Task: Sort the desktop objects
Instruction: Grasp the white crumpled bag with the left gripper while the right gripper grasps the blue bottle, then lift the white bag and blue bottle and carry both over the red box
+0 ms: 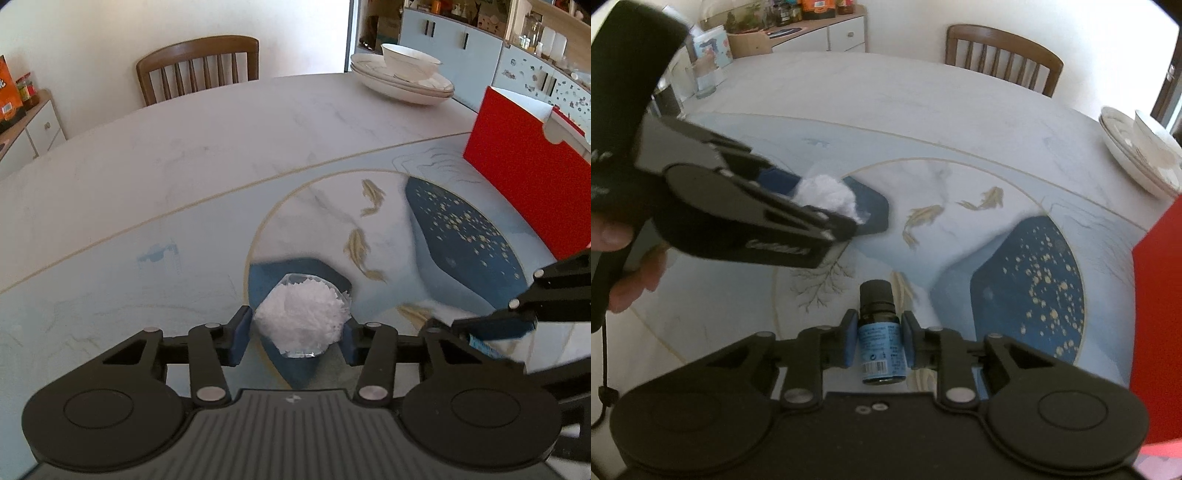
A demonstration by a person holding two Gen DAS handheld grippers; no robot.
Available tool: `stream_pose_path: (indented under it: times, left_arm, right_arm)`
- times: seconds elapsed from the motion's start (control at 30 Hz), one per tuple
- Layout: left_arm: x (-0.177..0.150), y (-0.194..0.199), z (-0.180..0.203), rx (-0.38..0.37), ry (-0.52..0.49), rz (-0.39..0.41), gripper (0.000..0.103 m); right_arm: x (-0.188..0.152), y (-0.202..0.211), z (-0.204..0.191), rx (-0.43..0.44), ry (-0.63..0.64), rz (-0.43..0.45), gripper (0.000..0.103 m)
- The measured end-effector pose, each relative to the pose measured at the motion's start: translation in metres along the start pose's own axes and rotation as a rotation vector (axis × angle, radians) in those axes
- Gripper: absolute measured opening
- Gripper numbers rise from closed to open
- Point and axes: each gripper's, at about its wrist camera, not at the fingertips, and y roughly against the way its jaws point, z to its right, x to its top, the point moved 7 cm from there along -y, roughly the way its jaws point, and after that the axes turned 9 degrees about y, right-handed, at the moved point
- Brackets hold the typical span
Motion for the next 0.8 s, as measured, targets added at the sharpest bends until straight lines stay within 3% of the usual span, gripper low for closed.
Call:
stream_pose_path:
  times: [0.43, 0.8]
  left_arm:
    - [-0.030, 0.037, 0.016, -0.029, 0.031, -0.011, 0.044]
    - [-0.041, 0.061, 0.036, -0.058, 0.049, 0.000, 0.043]
  right_arm:
    - [-0.031, 0.024, 0.012, -0.003, -0.092, -0.008, 0.023]
    - [-0.041, 0.055, 0.020, -0.002, -0.122, 0.035, 0.023]
